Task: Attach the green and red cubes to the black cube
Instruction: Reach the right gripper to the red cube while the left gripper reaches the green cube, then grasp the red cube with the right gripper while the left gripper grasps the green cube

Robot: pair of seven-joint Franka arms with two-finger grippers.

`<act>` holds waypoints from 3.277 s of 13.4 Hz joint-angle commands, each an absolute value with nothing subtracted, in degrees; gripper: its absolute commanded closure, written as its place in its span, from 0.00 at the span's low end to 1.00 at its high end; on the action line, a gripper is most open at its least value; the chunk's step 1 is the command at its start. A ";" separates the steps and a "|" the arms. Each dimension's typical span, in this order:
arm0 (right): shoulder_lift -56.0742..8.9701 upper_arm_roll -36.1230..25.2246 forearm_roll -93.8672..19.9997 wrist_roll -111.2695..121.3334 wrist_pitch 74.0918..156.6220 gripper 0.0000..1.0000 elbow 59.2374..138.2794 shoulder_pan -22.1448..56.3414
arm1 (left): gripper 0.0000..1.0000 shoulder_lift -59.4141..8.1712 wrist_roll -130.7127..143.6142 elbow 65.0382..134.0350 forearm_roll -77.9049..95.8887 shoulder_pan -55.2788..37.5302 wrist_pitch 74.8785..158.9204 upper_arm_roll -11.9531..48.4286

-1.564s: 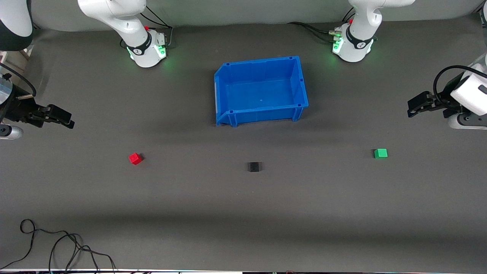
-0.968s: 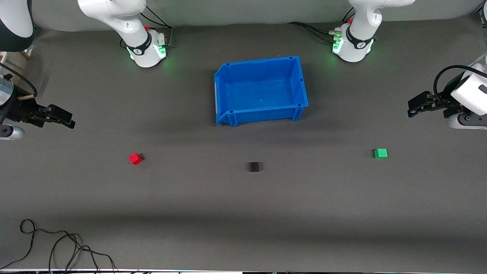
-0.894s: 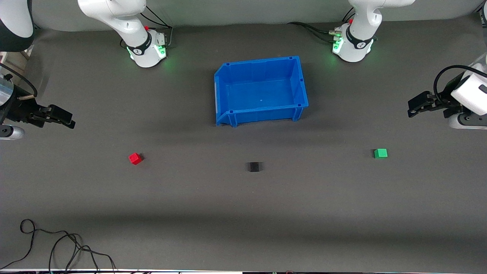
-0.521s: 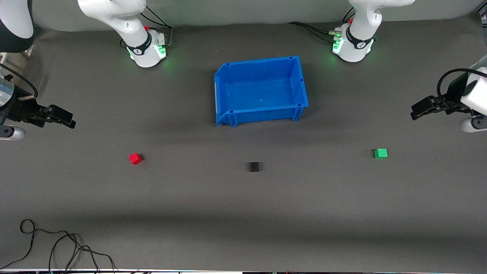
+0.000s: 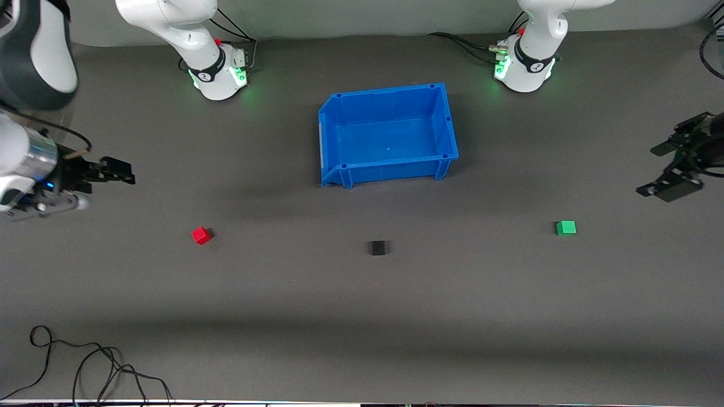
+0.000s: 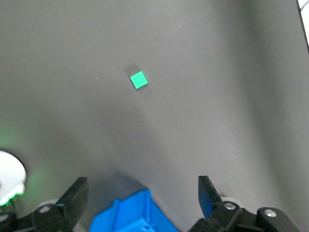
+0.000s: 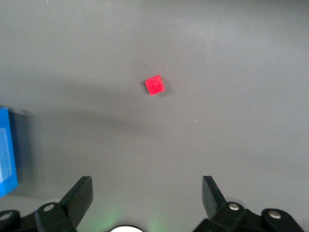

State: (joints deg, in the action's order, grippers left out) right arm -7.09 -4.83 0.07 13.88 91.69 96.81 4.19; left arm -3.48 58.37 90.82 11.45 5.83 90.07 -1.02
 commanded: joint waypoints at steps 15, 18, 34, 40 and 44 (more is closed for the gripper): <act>-18.88 -4.75 0.70 35.15 145.61 0.00 125.33 4.31 | 0.00 -14.04 52.42 115.93 33.30 16.34 115.47 -0.70; -22.75 -4.66 0.44 35.68 152.38 0.00 125.51 4.39 | 0.00 -17.83 42.92 118.64 36.90 17.13 120.56 -0.70; -25.84 -4.31 -9.40 35.51 155.13 0.29 125.07 5.19 | 0.37 -29.88 32.87 118.92 50.54 16.87 129.64 -0.53; -25.75 -4.31 -12.72 34.80 154.60 0.55 125.16 5.01 | 0.65 -27.78 36.36 116.46 49.66 16.09 127.62 -0.62; -25.05 -4.39 -16.86 34.72 153.47 1.00 125.33 5.01 | 0.65 -26.63 47.26 112.68 48.87 9.25 124.01 -0.18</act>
